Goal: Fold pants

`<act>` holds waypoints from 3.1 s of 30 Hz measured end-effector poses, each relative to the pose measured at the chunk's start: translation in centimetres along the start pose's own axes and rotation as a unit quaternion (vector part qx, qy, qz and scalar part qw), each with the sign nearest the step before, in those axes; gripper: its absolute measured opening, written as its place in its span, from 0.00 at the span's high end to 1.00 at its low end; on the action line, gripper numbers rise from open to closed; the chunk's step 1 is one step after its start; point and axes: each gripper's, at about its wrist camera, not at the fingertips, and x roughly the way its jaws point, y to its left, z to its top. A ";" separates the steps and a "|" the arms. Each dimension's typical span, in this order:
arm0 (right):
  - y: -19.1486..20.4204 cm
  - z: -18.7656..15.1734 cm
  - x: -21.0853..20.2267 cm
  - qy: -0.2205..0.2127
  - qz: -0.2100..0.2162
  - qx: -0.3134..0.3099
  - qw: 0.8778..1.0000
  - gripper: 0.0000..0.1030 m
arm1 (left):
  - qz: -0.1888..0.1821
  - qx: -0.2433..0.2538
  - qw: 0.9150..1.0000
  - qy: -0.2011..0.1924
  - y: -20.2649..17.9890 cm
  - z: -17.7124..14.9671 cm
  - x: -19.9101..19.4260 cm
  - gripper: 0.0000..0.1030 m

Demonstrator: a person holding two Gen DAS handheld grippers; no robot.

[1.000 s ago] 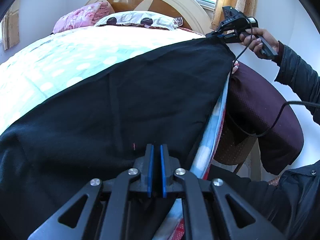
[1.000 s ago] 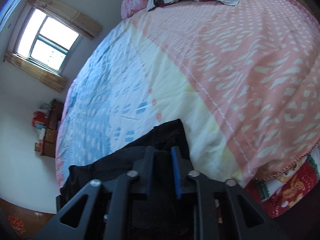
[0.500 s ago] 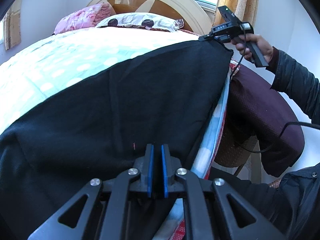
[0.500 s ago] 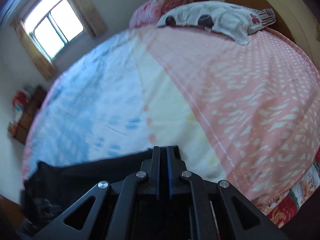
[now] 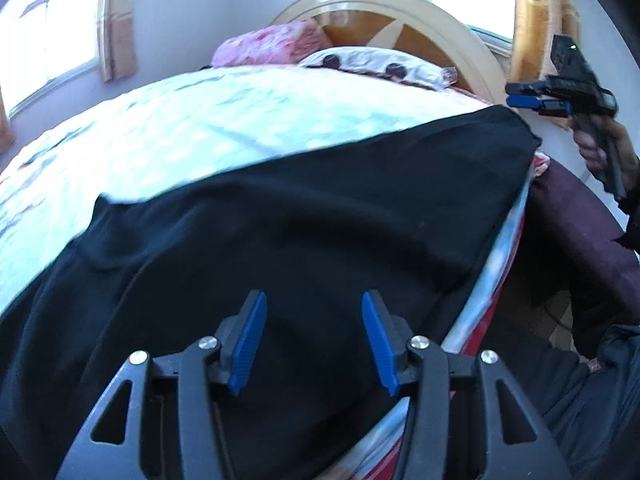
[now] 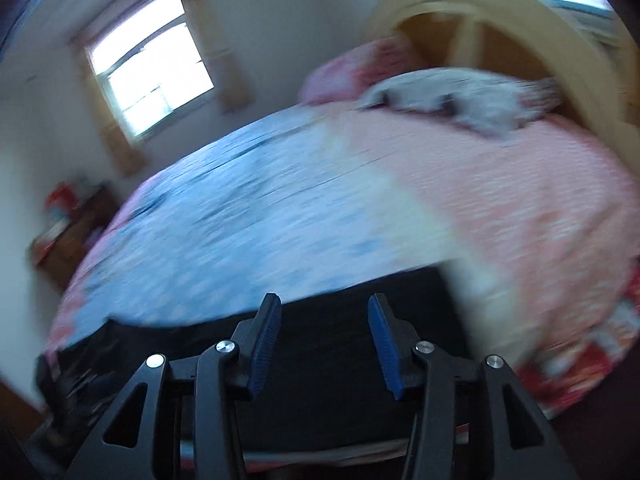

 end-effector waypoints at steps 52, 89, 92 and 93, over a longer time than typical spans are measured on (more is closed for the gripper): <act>2.4 -7.8 0.5 0.047 -0.003 0.021 0.999 0.60 | -0.089 0.055 0.994 0.025 -6.7 6.8 5.3 0.37; -13.9 -8.2 -3.3 -0.095 0.036 0.336 0.936 0.84 | -0.065 0.019 0.998 0.018 -6.5 7.6 7.0 0.19; -12.1 -7.2 -4.2 -0.105 0.023 0.293 0.950 0.87 | -0.071 0.017 0.997 0.017 -6.5 7.8 7.0 0.19; -11.4 -6.7 -4.4 -0.107 0.020 0.278 0.955 0.88 | -0.078 0.010 0.997 0.014 -6.4 7.8 6.8 0.19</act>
